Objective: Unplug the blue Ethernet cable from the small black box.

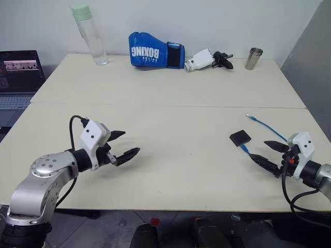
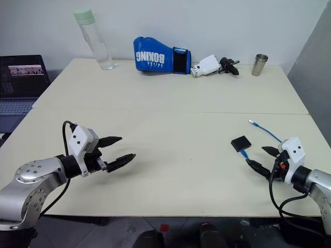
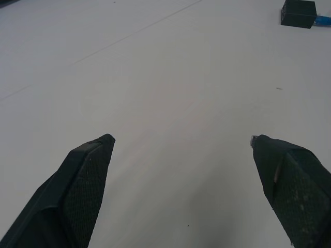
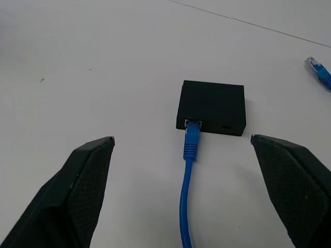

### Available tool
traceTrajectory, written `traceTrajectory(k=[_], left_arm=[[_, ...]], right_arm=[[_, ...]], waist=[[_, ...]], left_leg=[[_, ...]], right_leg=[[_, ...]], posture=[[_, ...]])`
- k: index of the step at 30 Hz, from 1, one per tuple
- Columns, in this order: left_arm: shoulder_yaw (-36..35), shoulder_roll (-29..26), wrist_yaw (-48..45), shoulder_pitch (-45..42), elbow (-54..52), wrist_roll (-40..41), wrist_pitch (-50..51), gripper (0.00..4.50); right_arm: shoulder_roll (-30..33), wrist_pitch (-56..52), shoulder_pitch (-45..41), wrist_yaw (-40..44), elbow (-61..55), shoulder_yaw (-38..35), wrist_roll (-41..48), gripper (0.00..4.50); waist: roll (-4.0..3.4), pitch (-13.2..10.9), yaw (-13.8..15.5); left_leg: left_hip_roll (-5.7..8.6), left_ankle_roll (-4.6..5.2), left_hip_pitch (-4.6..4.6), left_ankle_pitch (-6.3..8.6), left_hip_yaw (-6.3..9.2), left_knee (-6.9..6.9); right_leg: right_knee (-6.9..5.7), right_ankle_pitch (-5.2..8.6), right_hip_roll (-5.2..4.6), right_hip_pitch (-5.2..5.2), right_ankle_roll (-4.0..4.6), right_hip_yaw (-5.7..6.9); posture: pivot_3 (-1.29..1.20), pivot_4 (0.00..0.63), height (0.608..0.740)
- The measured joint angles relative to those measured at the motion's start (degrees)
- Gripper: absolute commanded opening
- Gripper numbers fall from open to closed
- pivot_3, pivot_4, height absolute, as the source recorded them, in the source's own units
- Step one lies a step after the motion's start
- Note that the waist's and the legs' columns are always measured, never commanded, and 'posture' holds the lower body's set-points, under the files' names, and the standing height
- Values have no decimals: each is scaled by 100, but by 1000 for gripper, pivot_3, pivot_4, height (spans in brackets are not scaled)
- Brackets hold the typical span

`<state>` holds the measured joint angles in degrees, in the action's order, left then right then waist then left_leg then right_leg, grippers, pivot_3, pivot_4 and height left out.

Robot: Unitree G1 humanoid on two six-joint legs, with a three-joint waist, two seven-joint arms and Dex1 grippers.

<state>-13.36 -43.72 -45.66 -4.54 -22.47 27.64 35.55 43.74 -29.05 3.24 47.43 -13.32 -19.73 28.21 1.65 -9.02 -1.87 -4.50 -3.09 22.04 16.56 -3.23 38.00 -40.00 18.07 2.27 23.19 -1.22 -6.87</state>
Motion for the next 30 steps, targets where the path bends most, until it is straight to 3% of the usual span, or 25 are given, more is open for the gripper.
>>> traceTrajectory(k=[17,30], left_arm=[[21,-232,-154,-96,-126,154,68,4500],[562,-429,-876,-610,-317,560,315,4500]], right_arm=[[167,-193,36,-73,56,1,-39,4478],[29,-735,-363,-807,237,296,-310,4478]], waist=[[0,0,3],[-1,0,-10]], left_leg=[[0,0,0,0,1,3],[1,-1,-3,-1,-2,7]], right_leg=[[-2,0,0,-1,0,0],[-5,0,2,-2,0,-3]], posture=[[0,150,740],[0,150,740]])
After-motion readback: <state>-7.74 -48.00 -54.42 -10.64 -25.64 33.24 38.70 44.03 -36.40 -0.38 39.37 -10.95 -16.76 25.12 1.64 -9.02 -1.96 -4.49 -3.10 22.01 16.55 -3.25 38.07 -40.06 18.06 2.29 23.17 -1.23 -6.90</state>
